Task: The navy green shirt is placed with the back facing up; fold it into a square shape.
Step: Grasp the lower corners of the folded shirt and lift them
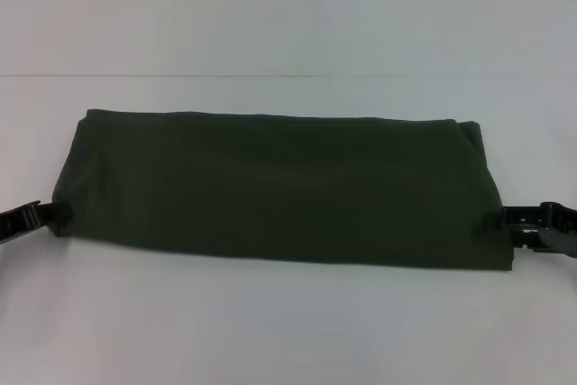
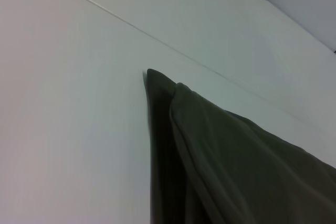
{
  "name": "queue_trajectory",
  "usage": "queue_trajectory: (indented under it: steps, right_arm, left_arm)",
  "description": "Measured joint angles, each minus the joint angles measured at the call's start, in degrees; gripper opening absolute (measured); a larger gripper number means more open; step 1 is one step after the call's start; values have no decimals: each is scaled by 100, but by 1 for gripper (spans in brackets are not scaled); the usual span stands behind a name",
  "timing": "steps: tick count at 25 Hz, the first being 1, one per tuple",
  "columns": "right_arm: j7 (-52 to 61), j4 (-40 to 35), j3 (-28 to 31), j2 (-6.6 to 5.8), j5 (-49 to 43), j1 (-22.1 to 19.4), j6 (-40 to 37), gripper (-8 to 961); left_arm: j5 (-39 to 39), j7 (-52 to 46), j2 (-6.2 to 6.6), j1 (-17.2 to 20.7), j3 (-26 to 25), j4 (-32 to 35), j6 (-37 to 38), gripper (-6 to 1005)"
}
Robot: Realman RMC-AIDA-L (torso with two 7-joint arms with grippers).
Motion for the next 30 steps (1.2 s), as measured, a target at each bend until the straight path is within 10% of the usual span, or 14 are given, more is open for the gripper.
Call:
queue_trajectory:
  steps: [10, 12, 18, 30]
  right_arm:
    - [25, 6, -44, 9, -2, 23, 35, 578]
    - [37, 6, -48, 13, -4, 24, 38, 327]
    - [42, 6, -53, 12, -16, 27, 55, 91]
    - [-7, -55, -53, -117, -304, 8, -211, 14]
  left_arm:
    - [-23, -3, 9, 0, -14, 0, 0, 45]
    - [-25, -1, 9, 0, -13, 0, 0, 45]
    - [-35, -1, 9, 0, -13, 0, 0, 44]
    - [69, -388, 140, 66, -24, 179, 590, 43]
